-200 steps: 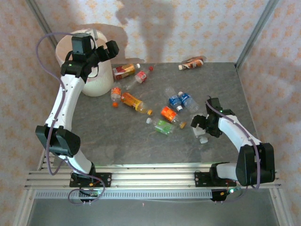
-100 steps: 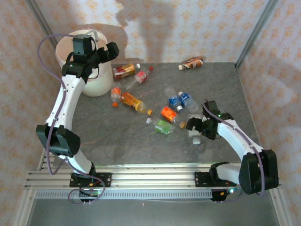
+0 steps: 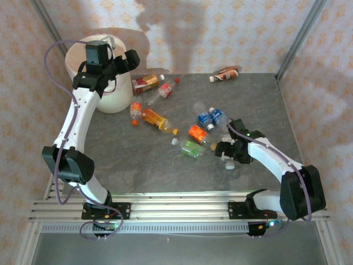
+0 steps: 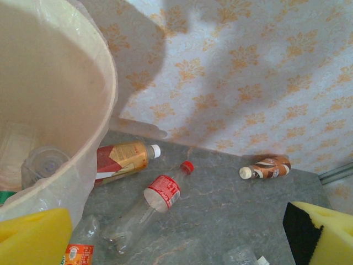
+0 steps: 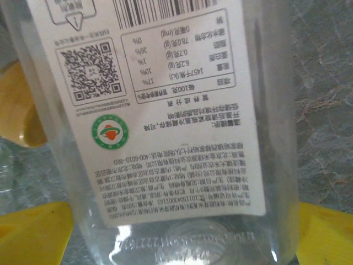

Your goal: Put the plastic bottles in the bin

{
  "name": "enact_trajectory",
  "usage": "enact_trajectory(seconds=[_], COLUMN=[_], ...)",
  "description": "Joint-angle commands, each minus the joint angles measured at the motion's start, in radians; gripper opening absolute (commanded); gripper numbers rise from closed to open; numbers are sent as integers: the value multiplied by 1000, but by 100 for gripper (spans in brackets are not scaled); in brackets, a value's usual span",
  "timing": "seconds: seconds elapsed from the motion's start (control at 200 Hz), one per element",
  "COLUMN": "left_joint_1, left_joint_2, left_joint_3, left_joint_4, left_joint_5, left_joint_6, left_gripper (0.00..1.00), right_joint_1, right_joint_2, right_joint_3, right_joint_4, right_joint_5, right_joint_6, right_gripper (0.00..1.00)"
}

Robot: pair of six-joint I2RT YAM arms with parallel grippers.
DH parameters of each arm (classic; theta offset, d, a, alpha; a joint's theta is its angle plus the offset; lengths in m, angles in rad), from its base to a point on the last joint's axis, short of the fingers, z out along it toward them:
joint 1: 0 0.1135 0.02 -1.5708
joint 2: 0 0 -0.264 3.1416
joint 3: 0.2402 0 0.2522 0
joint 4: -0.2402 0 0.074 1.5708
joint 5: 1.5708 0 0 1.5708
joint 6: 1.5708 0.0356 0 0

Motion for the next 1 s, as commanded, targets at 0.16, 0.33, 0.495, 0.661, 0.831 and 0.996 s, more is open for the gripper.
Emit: enact_trajectory(seconds=[0.16,0.33,0.495,0.661,0.831,0.996], left_joint_1=[2,2,2,2,-1,-40], left_joint_2=[-4,-9,-25,-40,-60,-89], left_joint_3=[-12,-18,-20,-21,-35,-17], left_joint_4=[4,2,-5,-14,8,-4], left_joint_5=[-25,-6,-5,6,47,58], left_joint_6=[-2,-15,-11,-16,-71,-82], left_gripper=[100,100,100,100,100,100], right_joint_1=[12,16,18,21,21,21], right_joint_2=[25,37,45,56,18,-59], right_joint_3=[14,17,3,-3,-25,-21], right_joint_4=[1,23,54,66,105,80], right_joint_5=[69,82,89,105,123,179], right_joint_6=[-25,-40,-19,-4,32,33], right_gripper=[99,98,95,87,72,62])
